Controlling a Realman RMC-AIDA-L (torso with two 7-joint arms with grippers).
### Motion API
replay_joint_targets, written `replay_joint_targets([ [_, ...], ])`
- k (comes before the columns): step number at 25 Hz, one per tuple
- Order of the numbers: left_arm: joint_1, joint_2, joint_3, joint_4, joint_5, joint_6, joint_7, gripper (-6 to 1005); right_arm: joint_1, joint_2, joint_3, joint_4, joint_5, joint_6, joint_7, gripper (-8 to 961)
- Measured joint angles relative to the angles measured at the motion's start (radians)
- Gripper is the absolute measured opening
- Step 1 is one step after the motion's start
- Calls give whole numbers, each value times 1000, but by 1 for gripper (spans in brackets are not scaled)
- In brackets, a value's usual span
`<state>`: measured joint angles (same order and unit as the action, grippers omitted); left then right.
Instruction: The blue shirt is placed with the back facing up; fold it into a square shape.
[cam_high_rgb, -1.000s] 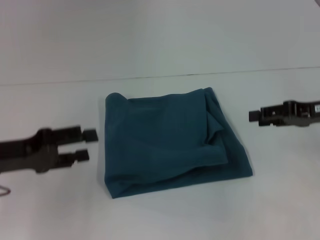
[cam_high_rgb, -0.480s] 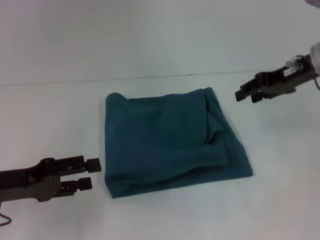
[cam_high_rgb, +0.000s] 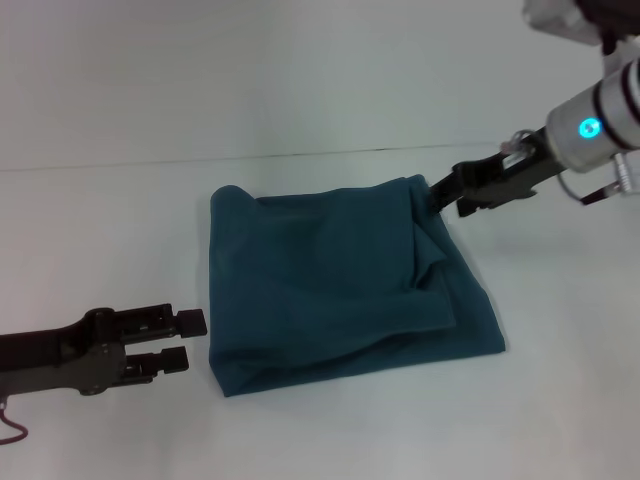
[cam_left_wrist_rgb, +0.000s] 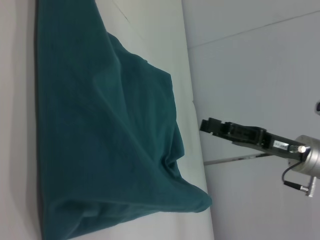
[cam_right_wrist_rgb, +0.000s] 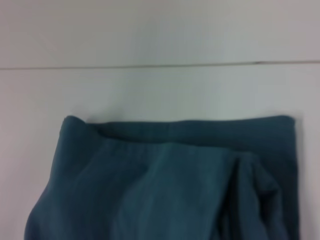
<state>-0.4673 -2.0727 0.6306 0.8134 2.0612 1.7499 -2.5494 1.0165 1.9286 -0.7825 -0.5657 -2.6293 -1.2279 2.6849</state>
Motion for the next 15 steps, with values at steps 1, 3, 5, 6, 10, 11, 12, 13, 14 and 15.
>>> replay_joint_targets([
  [1, 0, 0, 0, 0, 0, -1, 0, 766, 5, 6, -4, 16, 0, 19, 0, 512],
  [3, 0, 0, 0, -1, 0, -1, 0, 766, 13, 18, -9, 38, 0, 48, 0, 508],
  [5, 0, 0, -2, -1, -1, -3, 0, 766, 16, 30, -13, 47, 0, 68, 0, 505],
  [6, 0, 0, -3, -2, -2, -3, 0, 766, 17, 36, -15, 48, 0, 75, 1, 503],
  [10, -1, -4, -11, -2, -9, -4, 0, 766, 20, 56, -29, 54, 0, 103, 5, 496],
  [11, -1, -4, -11, -2, -11, -4, 0, 766, 20, 59, -37, 58, 0, 111, 10, 494],
  [12, -1, -5, -13, -2, -11, -4, 0, 765, 21, 61, -46, 62, -1, 118, 15, 492],
  [13, -1, -5, -15, -2, -12, -4, 0, 765, 21, 63, -58, 67, -1, 125, 22, 490],
  [14, -1, -5, -18, -2, -12, -4, 1, 765, 21, 64, -75, 71, -1, 133, 30, 488],
  [15, -1, -6, -21, -2, -12, -4, 3, 765, 22, 65, -92, 75, -2, 139, 39, 486],
])
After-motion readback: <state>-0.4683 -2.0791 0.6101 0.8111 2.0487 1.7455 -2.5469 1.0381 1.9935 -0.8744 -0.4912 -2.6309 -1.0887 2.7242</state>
